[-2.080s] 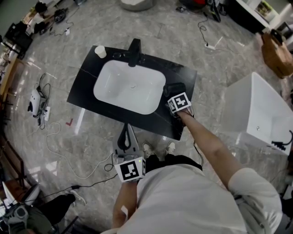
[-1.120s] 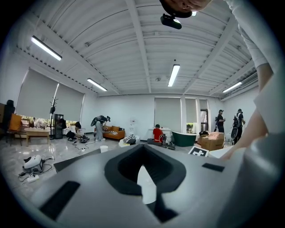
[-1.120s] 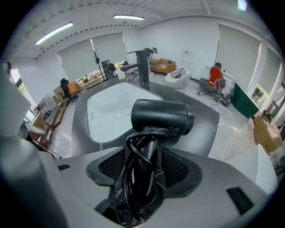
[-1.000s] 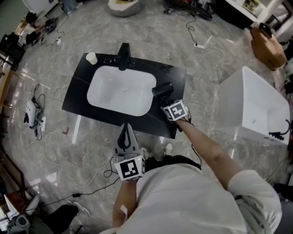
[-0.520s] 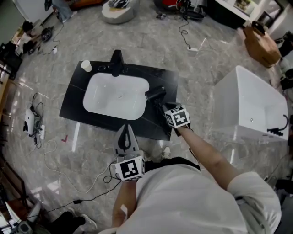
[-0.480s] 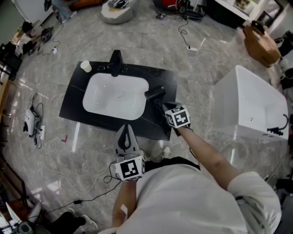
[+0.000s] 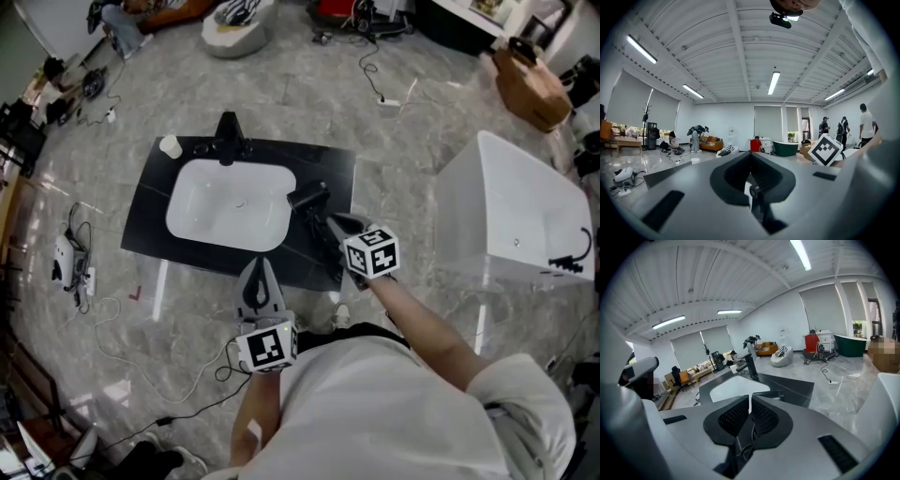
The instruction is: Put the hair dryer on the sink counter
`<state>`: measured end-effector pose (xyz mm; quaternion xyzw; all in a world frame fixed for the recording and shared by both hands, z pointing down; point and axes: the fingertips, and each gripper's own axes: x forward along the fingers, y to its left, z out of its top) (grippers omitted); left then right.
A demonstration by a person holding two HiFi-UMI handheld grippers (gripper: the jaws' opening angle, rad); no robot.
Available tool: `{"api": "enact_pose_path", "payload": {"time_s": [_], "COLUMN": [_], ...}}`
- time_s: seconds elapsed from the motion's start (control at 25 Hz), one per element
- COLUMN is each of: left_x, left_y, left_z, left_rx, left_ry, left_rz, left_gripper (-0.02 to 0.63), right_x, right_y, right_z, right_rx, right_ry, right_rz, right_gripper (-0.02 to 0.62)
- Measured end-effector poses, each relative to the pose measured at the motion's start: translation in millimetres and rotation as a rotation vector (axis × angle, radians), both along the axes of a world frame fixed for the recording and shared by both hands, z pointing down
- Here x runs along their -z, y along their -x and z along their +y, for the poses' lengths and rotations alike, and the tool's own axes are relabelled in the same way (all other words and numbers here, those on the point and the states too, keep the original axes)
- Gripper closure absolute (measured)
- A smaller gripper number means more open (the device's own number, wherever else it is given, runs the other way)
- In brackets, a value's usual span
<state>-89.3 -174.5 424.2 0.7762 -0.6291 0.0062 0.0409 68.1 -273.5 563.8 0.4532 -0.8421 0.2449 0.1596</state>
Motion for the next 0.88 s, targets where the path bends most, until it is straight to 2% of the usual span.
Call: {"api": "enact_pose_path", "payload": {"time_s": [0.16,0.32,0.52,0.64,0.88], "left_x": [3.3,3.9,4.9,9.0,16.9], "left_y": [-5.0,-8.3,-12.2,-16.9,-16.9], "left_z": [0.7,1.8,2.1,2.8,6.5], "left_rx": [0.005,0.009,0.014,0.013,0.030], "left_ry": [-0.019,-0.032,-0.030,-0.012,-0.029], "left_rz": [-0.003,-0.012,-0.018,-0.026,-0.031], "left_gripper": [0.604,0.604,0.603,0.603,0.603], "right_x": [30.6,78.4,134.1,156.4,197.3], "right_y": [-1.0,-2.6,-2.9,-6.0,-14.0], "right_z": [8.2,17.1,29.1,33.9,47.2], "right_rx": [0.010,0.019,0.045,0.057,0.069], "right_ry": [-0.063,-0.169,-0.305,-0.350,-0.452], "right_rz": [-0.059,-0.123,-0.163,-0.198,-0.220], "right_gripper": [0.549,0.549,0.549,0.549,0.549]}}
